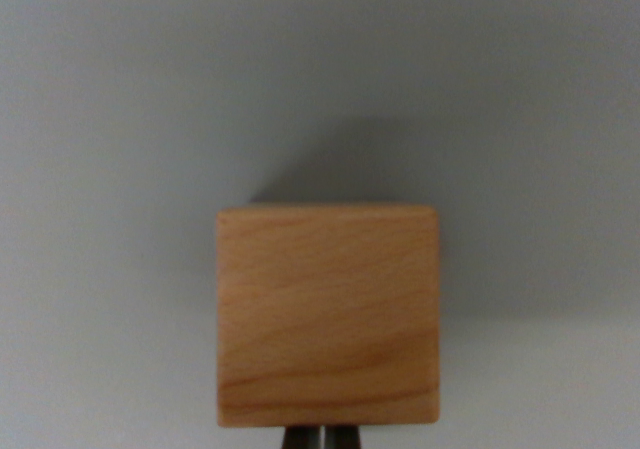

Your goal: Push wooden cube

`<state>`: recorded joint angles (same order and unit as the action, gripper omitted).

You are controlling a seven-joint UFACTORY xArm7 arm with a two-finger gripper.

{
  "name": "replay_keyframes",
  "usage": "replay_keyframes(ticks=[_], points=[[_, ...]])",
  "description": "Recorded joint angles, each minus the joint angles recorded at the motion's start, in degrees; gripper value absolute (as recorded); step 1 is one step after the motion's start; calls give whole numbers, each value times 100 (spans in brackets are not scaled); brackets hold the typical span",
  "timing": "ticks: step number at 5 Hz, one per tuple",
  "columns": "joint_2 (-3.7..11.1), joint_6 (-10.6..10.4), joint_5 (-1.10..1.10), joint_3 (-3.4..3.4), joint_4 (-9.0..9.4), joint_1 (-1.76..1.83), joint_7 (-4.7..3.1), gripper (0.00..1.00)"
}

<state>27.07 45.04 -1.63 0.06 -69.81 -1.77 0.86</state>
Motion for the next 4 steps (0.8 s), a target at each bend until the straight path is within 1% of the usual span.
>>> replay_keyframes(ticks=[1, 2, 3, 4], points=[[0, 0, 0, 0, 0, 0, 0, 100], [160, 105, 2, -1, -265, 3, 0, 100], [160, 105, 2, -1, -265, 3, 0, 100], [326, 213, 4, -2, -540, 5, 0, 100]])
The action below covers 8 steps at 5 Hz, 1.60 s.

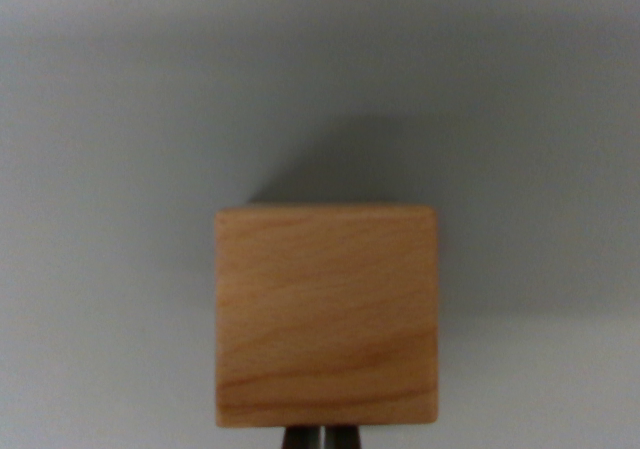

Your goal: Push wooden cube

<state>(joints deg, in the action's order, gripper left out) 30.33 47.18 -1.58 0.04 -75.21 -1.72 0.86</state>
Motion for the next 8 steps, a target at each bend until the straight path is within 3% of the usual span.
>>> replay_keyframes(ticks=[1, 2, 3, 4, 5, 6, 7, 8], points=[[0, 0, 0, 0, 0, 0, 0, 100], [160, 104, 2, -1, -264, 3, 0, 100], [160, 104, 2, -1, -264, 3, 0, 100], [319, 208, 4, -2, -526, 5, 0, 100], [319, 208, 4, -2, -526, 5, 0, 100], [478, 312, 7, -3, -789, 8, 0, 100], [478, 312, 7, -3, -789, 8, 0, 100], [631, 412, 9, -4, -1043, 10, 0, 100]])
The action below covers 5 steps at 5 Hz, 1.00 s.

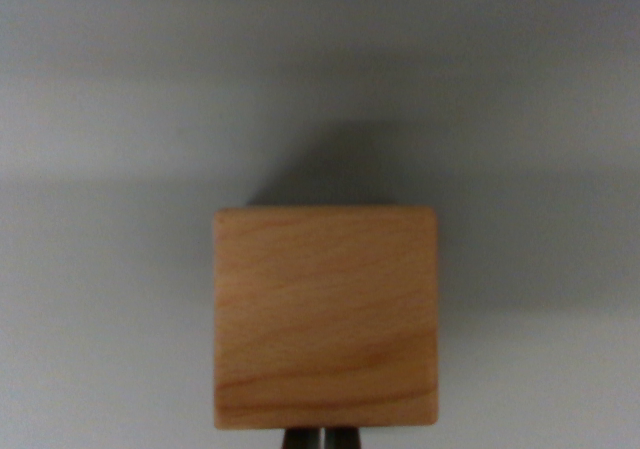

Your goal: Push wooden cube

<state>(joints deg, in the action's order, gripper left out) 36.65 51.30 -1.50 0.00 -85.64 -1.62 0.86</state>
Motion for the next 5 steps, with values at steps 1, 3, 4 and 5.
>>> replay_keyframes(ticks=[1, 3, 4, 5], points=[[0, 0, 0, 0, 0, 0, 0, 100], [142, 92, 2, -1, -234, 2, 0, 100], [273, 178, 4, -2, -452, 4, 0, 100], [273, 178, 4, -2, -452, 4, 0, 100]])
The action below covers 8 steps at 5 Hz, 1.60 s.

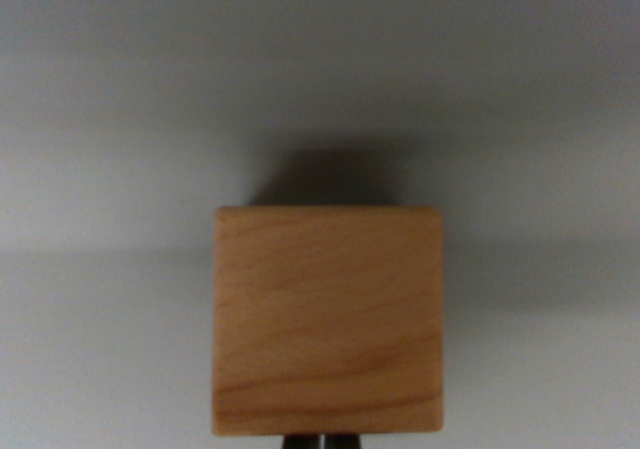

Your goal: Push wooden cube

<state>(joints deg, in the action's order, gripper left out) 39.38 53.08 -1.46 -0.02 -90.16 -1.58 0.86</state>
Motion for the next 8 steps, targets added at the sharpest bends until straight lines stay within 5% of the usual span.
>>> replay_keyframes(ticks=[3, 8], points=[[219, 143, 3, -2, -362, 3, 0, 100], [362, 236, 5, -3, -598, 6, 0, 100]])
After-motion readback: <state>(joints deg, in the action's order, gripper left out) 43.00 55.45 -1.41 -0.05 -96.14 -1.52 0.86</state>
